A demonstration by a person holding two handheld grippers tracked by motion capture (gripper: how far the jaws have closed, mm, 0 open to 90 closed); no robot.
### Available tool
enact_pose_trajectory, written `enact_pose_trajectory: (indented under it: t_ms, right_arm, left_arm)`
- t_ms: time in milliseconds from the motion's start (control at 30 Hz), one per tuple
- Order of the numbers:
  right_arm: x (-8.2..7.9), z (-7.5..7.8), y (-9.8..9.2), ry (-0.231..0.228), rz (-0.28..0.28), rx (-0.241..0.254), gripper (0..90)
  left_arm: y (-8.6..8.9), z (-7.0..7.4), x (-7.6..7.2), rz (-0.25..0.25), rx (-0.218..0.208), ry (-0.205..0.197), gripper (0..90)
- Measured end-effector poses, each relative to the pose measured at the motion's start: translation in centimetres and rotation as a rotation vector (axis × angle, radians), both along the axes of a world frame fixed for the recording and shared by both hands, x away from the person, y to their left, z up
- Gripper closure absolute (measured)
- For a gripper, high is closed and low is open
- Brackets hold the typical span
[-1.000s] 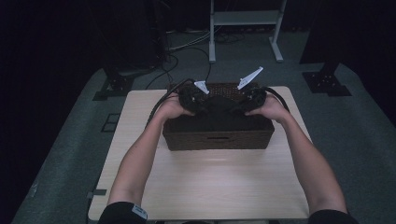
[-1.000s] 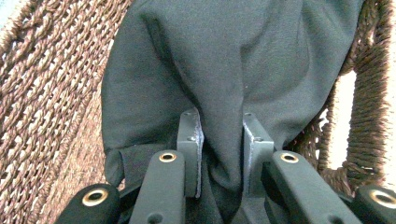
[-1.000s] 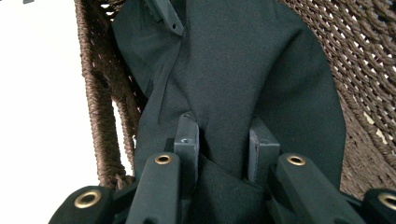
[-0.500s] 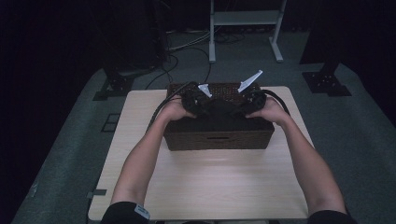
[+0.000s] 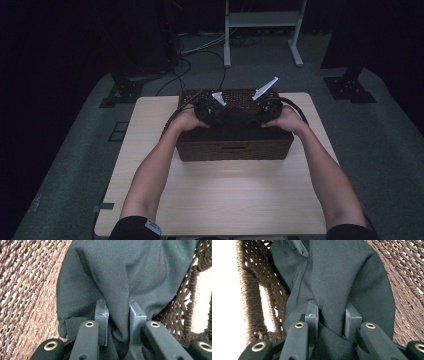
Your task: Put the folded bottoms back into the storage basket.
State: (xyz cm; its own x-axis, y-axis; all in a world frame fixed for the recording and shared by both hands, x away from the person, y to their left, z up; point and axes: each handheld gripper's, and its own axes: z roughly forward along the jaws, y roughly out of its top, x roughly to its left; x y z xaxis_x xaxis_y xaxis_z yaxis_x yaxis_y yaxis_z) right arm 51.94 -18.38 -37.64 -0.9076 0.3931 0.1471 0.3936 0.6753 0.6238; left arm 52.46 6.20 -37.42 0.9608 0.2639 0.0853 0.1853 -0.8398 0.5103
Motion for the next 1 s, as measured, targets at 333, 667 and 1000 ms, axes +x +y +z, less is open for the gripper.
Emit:
enact_pose_trajectory:
  t_ms: [333,667,1000]
  right_arm:
    - [0.4,-0.4,0.1,0.008,-0.008,-0.016,69.7]
    - [0.7,-0.9,0.0,0.027,-0.014,-0.032,69.5]
    - [1.0,-1.1,-0.1,0.052,-0.044,-0.05,66.7]
  left_arm:
    - [-0.2,-0.4,0.3,0.003,0.022,-0.002,73.2]
    - [-0.4,-0.8,0.5,-0.003,0.023,0.012,73.1]
    - [0.0,-0.7,0.9,0.028,0.0,0.011,73.9]
